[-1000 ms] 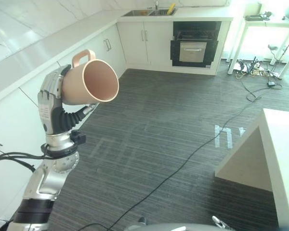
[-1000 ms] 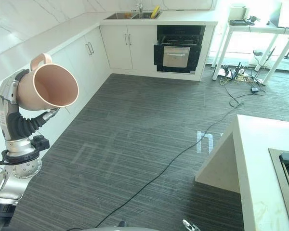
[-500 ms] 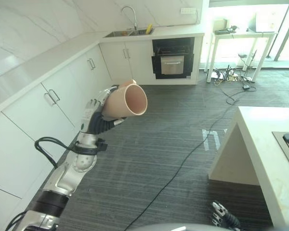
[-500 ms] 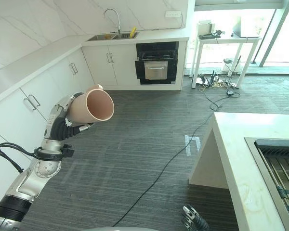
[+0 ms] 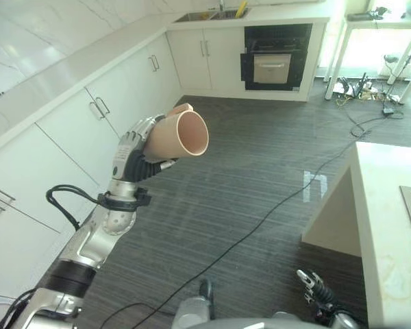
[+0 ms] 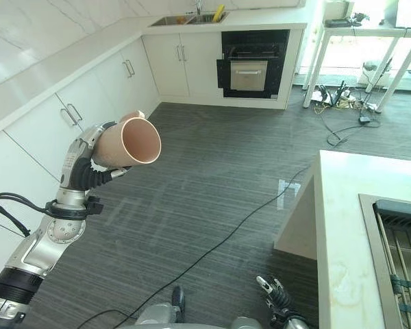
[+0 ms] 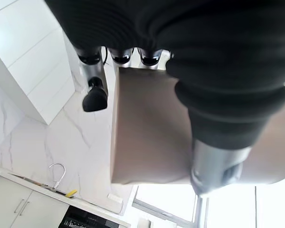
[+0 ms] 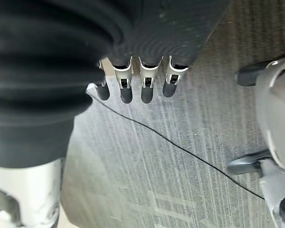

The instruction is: Place the dishes in the dishwasher.

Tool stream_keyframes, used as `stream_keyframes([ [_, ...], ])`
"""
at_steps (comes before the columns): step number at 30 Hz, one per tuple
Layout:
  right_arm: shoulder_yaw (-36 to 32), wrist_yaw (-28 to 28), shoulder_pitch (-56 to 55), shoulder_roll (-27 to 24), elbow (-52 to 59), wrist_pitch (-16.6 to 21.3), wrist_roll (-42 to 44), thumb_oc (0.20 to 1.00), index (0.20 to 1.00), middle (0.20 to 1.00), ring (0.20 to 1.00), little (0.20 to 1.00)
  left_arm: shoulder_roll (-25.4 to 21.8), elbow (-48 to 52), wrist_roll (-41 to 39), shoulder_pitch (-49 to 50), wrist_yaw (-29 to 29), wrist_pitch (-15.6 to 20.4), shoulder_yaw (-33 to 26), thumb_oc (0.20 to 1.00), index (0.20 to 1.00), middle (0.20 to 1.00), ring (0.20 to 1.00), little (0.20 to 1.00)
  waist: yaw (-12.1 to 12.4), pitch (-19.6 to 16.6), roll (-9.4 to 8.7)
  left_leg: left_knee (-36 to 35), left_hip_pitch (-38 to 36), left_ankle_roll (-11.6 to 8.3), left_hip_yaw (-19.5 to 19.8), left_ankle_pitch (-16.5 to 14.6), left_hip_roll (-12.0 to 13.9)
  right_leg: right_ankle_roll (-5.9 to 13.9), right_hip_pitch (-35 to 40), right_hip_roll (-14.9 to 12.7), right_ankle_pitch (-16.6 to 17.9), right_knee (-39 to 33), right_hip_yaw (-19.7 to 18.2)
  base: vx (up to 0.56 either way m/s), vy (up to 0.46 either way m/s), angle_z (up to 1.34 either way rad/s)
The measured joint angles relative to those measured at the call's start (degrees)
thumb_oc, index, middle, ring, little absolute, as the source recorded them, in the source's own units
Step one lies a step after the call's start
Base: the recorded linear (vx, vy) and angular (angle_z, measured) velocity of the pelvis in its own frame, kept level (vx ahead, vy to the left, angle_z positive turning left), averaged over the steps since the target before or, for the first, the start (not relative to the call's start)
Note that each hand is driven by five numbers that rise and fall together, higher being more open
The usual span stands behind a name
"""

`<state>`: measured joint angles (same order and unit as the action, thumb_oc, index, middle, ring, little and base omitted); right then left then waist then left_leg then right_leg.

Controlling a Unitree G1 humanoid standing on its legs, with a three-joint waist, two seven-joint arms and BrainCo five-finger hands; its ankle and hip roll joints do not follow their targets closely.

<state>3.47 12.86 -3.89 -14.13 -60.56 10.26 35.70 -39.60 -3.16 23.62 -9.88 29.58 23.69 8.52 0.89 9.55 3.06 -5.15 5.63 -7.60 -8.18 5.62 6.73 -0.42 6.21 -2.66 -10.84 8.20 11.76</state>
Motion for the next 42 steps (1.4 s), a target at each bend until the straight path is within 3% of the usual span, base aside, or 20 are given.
stream_keyframes([
  [3,-2.2,0.3,-1.6,-2.3,-0.5,-0.1,-0.2,1.000,1.000,1.000,1.000,1.000,0.4,-0.7,0.0,0.2,0.3,0.2,-0.2,0.200,0.200,0.200,0.200,0.200,1.1,0.3,0.65,0.3,0.2,0.05,-1.4,0.2,0.5,-0.05,5.1,0.2,0.3,-3.8,-3.1,0.39,0.308,-0.33],
  [6,-1.8,0.3,-2.8,-1.5,0.3,-1.2,-0.8,1.000,1.000,1.000,1.000,1.000,-0.2,-0.2,0.0,0.4,1.0,0.0,-3.1,0.200,0.200,0.200,0.200,0.200,1.0,-0.2,-3.36,5.5,-1.3,7.55,-7.0,1.1,-3.7,5.19,8.3,-5.8,-2.3,-3.0,-4.8,0.36,0.340,-0.42],
  [9,-2.1,0.2,-2.8,1.6,0.6,-1.4,-0.8,1.000,1.000,1.000,1.000,1.000,-1.6,-0.3,0.1,-0.6,1.0,0.0,-4.2,0.200,0.200,0.200,0.200,0.200,0.8,0.0,-5.32,9.4,-3.8,11.46,-4.5,-2.7,-7.7,8.17,10.8,-10.0,3.2,-0.5,-4.8,0.37,0.352,-0.06],
  [12,-2.1,0.0,-2.8,4.2,2.8,-1.2,-0.7,1.000,1.000,1.000,1.000,1.000,-1.6,-2.2,0.2,-3.0,1.0,0.7,-4.0,0.200,0.200,0.200,0.200,0.200,0.6,-0.1,-4.37,9.2,-10.6,11.49,-4.8,-6.1,-9.0,13.65,6.4,-11.9,10.2,19.0,-5.5,0.30,0.408,0.23],
  [14,-2.1,0.0,-3.2,4.5,2.4,-1.0,-0.7,1.000,1.000,1.000,1.000,1.000,-3.1,-1.5,0.1,-7.6,1.2,0.5,-2.2,0.200,0.200,0.200,0.200,0.200,0.3,-0.1,-2.62,7.5,-12.2,16.40,-4.4,-11.1,-9.9,15.04,-6.8,-12.8,16.5,41.9,-8.0,0.29,0.341,0.51],
  [16,-2.5,-0.2,-2.4,1.3,4.7,1.3,0.1,1.000,1.000,1.000,1.000,1.000,-3.2,-1.6,0.1,-8.1,1.2,-0.8,-0.6,0.200,0.200,0.200,0.200,0.200,-1.3,0.6,0.96,8.2,-14.4,20.04,-4.3,-14.1,-9.3,8.43,-23.5,-13.2,10.2,55.0,-2.7,0.31,0.110,0.06],
  [17,-2.1,-0.1,-1.1,-0.7,5.1,1.3,0.5,1.000,1.000,1.000,1.000,1.000,-3.0,-1.8,0.1,-7.8,1.2,-0.8,0.4,0.200,0.200,0.200,0.200,0.200,-2.4,0.8,2.28,6.3,-16.7,15.35,-4.8,-12.9,-8.9,5.47,-28.7,-10.6,6.3,51.1,-1.0,0.53,-0.029,-0.01],
  [19,-1.3,0.0,-2.5,-1.1,6.5,1.0,0.7,1.000,1.000,1.000,1.000,1.000,-1.9,-1.9,0.1,-8.0,1.1,-0.6,1.8,0.200,0.200,0.200,0.200,0.200,-4.6,0.5,1.34,5.1,-20.5,10.93,1.0,-16.8,-8.9,5.96,-30.6,-4.0,3.7,30.8,-0.1,0.53,-0.112,0.65],
  [20,-1.4,0.3,-3.2,0.5,6.7,0.4,1.5,1.000,1.000,1.000,1.000,1.000,-2.4,-1.7,0.1,-9.5,0.9,0.3,2.1,0.200,0.200,0.200,0.200,0.200,-6.7,-0.1,-3.51,5.0,-21.0,11.40,2.6,-17.3,-11.6,6.50,-30.3,-6.1,5.1,9.9,1.6,0.46,-0.163,1.25],
  [22,-2.4,0.8,-3.2,0.6,3.0,0.1,1.6,1.000,1.000,1.000,1.000,1.000,-1.9,-1.6,0.1,-7.8,0.4,0.0,2.2,0.200,0.200,0.200,0.200,0.200,-7.3,-0.1,-4.78,5.0,-24.0,9.48,-0.4,-18.6,-11.5,6.07,-30.6,-7.3,7.6,-0.5,0.2,0.45,-0.159,1.08],
  [24,-3.0,1.5,-3.7,0.5,-1.0,0.0,1.7,1.000,1.000,1.000,1.000,1.000,-1.9,-1.5,0.1,-6.0,-0.5,0.2,2.5,0.200,0.200,0.200,0.200,0.200,-6.9,-0.3,-4.22,5.3,-29.5,5.97,0.4,-19.2,-8.9,5.96,-27.0,-7.1,8.5,-0.2,0.2,0.39,-0.149,0.91],
  [27,-4.4,1.7,-0.9,-0.3,0.5,0.0,2.7,1.000,1.000,1.000,1.000,1.000,-0.7,-1.6,0.2,-3.4,-1.0,0.5,1.4,0.200,0.200,0.200,0.200,0.200,-6.4,-1.3,-0.91,11.9,-32.0,1.87,1.4,-19.5,-4.3,-0.24,-25.2,-3.3,19.8,6.6,-1.8,0.42,-0.266,0.28],
  [29,-3.9,1.8,2.2,-0.4,2.9,-0.5,2.7,1.000,1.000,1.000,1.000,1.000,1.1,-1.2,0.6,-2.3,-1.6,0.7,1.1,0.200,0.200,0.200,0.200,0.200,-5.8,-1.5,0.13,23.0,-28.5,0.76,1.5,-12.8,-3.3,-2.72,-23.9,-1.6,15.4,10.4,-3.1,0.38,-0.317,-0.46],
  [31,-3.9,1.8,3.0,-0.6,5.4,-1.0,2.7,1.000,1.000,1.000,1.000,1.000,0.6,1.1,0.7,-2.0,-1.7,0.7,0.9,0.200,0.200,0.200,0.200,0.200,-7.1,-1.5,-0.06,18.3,-27.1,1.19,1.6,-17.4,-3.3,-3.65,-21.4,-0.8,11.4,12.1,-4.0,0.36,-0.398,-0.32],
  [32,-3.9,1.6,3.0,-1.0,5.7,-1.4,2.6,1.000,1.000,1.000,1.000,1.000,0.4,3.1,1.3,-1.7,-1.7,0.7,0.2,0.200,0.200,0.200,0.200,0.200,-6.8,-1.6,-0.07,19.2,-24.6,1.72,1.1,-15.4,-3.5,-3.55,-20.2,0.7,9.7,13.2,-3.1,0.32,-0.420,-0.54],
  [33,-3.2,1.7,1.9,-0.8,5.9,-2.3,2.6,1.000,1.000,1.000,1.000,1.000,0.3,4.0,1.8,-0.9,-1.5,0.9,-1.3,0.200,0.200,0.200,0.200,0.200,-5.7,-1.6,-1.45,28.9,-22.1,-1.69,1.3,-12.8,-2.9,-6.20,-19.5,1.2,4.8,17.5,1.2,0.32,-0.403,-0.70],
  [35,-1.0,1.9,-0.2,-0.7,5.1,-2.4,2.6,1.000,1.000,1.000,1.000,1.000,-0.8,4.7,2.3,1.4,-1.3,0.7,-1.8,0.200,0.200,0.200,0.200,0.200,-5.2,-2.6,-3.41,46.5,-15.5,-0.69,2.7,-6.9,-1.6,-9.18,-12.0,4.0,2.6,10.3,0.8,0.37,-0.382,-0.61],
  [38,-1.7,2.5,-0.3,-0.6,1.4,-2.0,2.6,1.000,1.000,1.000,1.000,1.000,-1.9,4.8,2.3,1.5,-1.3,0.8,-1.8,0.200,0.200,0.200,0.200,0.200,-4.5,-2.2,-5.86,58.7,1.1,5.00,2.0,-11.0,-1.6,-9.62,-5.9,4.8,1.7,5.4,-1.8,0.33,-0.136,-0.40],
  [39,-1.9,2.5,-0.4,-0.5,1.3,-1.7,2.7,1.000,1.000,1.000,1.000,1.000,-1.9,4.5,2.3,1.6,-1.4,0.8,-1.8,0.200,0.200,0.200,0.200,0.200,-3.6,-2.0,-6.13,54.4,4.4,6.82,1.4,-12.5,-2.1,-8.49,-3.0,4.8,2.5,3.3,-3.0,0.44,0.034,-0.82],
  [42,0.7,2.9,0.3,-1.1,1.6,-0.7,2.6,1.000,1.000,1.000,1.000,1.000,-2.3,4.1,2.3,1.6,-1.5,1.2,-2.0,0.200,0.200,0.200,0.200,0.200,-3.1,-2.4,-2.78,16.7,5.4,5.72,3.4,-9.3,-4.6,-5.45,7.7,5.8,1.7,-4.5,-6.9,0.46,0.106,-0.82],
])
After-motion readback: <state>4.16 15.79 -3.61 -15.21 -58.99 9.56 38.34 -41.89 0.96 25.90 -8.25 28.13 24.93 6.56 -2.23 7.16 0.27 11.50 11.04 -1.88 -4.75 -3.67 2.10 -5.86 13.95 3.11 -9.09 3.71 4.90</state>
